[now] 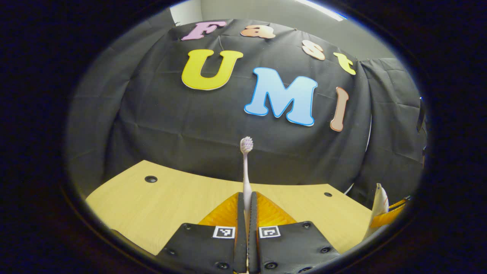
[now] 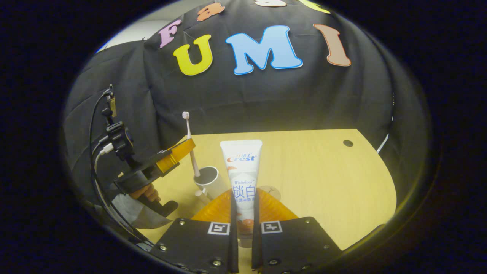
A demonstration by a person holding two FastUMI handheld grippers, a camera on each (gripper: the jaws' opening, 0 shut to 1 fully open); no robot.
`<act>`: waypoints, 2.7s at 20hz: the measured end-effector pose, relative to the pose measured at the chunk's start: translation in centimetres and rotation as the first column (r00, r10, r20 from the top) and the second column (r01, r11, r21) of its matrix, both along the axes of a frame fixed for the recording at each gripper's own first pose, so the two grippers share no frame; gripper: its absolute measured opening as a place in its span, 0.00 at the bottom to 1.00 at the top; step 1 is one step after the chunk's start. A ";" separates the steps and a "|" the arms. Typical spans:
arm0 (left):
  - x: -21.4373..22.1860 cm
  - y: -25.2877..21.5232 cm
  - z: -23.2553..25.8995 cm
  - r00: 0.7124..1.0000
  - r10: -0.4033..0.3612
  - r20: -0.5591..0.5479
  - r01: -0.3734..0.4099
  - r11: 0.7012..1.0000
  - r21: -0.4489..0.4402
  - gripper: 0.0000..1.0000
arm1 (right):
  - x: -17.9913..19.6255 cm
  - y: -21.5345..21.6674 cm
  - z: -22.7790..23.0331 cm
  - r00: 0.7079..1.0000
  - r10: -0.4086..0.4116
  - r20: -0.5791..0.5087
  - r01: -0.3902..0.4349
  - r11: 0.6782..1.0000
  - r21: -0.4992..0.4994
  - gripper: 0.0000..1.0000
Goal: Put the toothbrush and toothpaste on the desktop into the cup, then pick up the cup and place it on the coaster on the desktop.
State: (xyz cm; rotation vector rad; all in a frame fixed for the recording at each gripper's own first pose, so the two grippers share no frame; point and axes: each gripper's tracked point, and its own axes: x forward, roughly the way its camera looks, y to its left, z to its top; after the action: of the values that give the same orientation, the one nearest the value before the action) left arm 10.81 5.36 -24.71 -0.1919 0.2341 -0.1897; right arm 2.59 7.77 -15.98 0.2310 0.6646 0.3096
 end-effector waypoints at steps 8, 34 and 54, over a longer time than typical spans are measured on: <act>1.9 -0.7 -5.2 0.997 -0.010 -0.079 0.009 1.000 -0.006 0.08 | -0.8 -1.2 -1.1 0.999 -0.039 -0.038 0.038 0.999 -0.023 0.15; -7.5 3.1 -4.6 0.965 -0.001 -0.260 -0.012 0.999 -0.048 0.97 | 10.7 11.5 2.7 0.974 0.071 0.215 -0.105 0.982 0.154 0.14; -11.5 7.1 -7.0 0.944 0.031 -0.328 -0.054 0.997 -0.060 0.97 | 15.3 18.2 -2.6 0.966 0.141 0.217 -0.154 0.987 0.047 0.21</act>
State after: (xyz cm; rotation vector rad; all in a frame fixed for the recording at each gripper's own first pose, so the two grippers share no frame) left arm -0.73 12.47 -31.67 -0.2967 0.5539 -0.1221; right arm 17.91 25.95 -18.60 0.2058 0.4610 0.4919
